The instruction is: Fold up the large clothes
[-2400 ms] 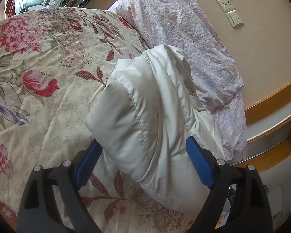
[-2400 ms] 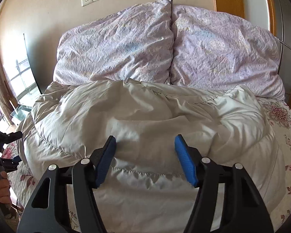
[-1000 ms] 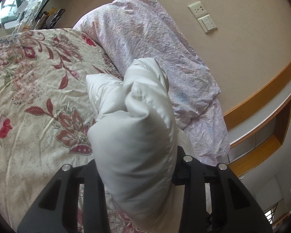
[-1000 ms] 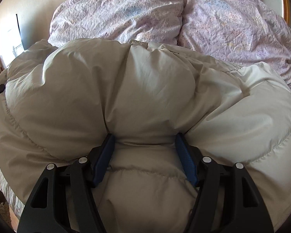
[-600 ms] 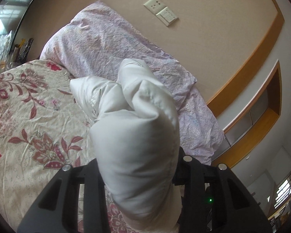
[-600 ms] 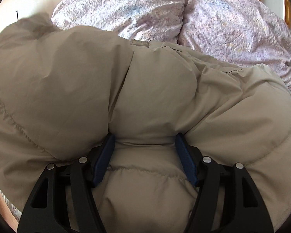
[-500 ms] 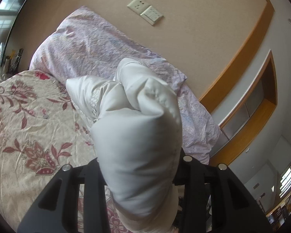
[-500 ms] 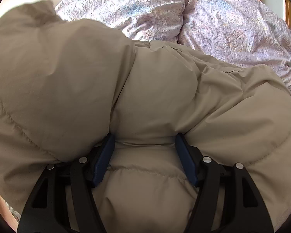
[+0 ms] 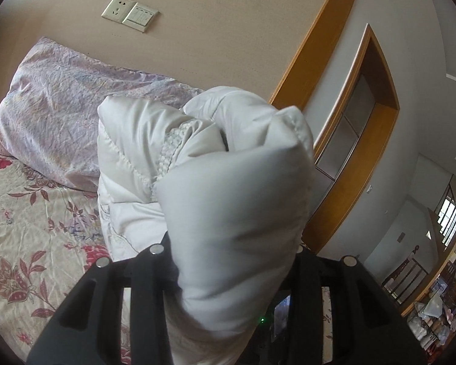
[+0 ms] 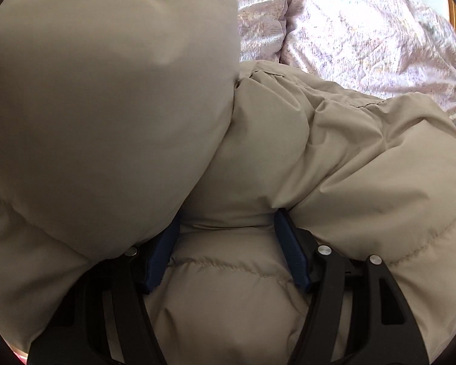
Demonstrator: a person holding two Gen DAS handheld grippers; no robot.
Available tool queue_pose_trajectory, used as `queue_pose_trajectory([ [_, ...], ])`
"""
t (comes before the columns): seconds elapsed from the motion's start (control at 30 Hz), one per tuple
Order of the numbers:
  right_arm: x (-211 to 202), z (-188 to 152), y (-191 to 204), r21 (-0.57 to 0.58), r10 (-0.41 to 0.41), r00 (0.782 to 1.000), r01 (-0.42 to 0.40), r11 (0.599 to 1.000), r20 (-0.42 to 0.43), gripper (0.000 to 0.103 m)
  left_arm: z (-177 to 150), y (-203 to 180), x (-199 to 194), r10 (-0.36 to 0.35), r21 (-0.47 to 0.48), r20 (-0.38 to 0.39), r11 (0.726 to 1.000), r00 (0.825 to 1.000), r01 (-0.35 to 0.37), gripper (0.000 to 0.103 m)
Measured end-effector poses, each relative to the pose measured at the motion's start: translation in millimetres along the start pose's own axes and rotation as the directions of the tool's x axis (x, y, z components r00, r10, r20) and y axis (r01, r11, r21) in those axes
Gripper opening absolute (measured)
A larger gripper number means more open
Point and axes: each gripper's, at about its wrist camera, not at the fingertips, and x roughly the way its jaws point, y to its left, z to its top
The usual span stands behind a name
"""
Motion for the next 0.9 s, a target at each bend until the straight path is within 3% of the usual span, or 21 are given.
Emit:
queue_pose_trajectory([
  [0.4, -7.7, 0.4, -9.4, -0.011, 0.012, 1.000, -0.012, 1.000, 0.000, 0.066, -7.2, -21.7, 26.0, -0.032, 0.011, -0.039, 0.999, 0.999, 0.033, 0.041],
  [0.9, -57.9, -26.3, -34.1, -0.025, -0.014, 0.998, 0.015, 1.000, 0.057, 0.066, -11.9, -47.9, 39.3, -0.038, 0.038, -0.069, 0.998, 0.997, 0.041, 0.044],
])
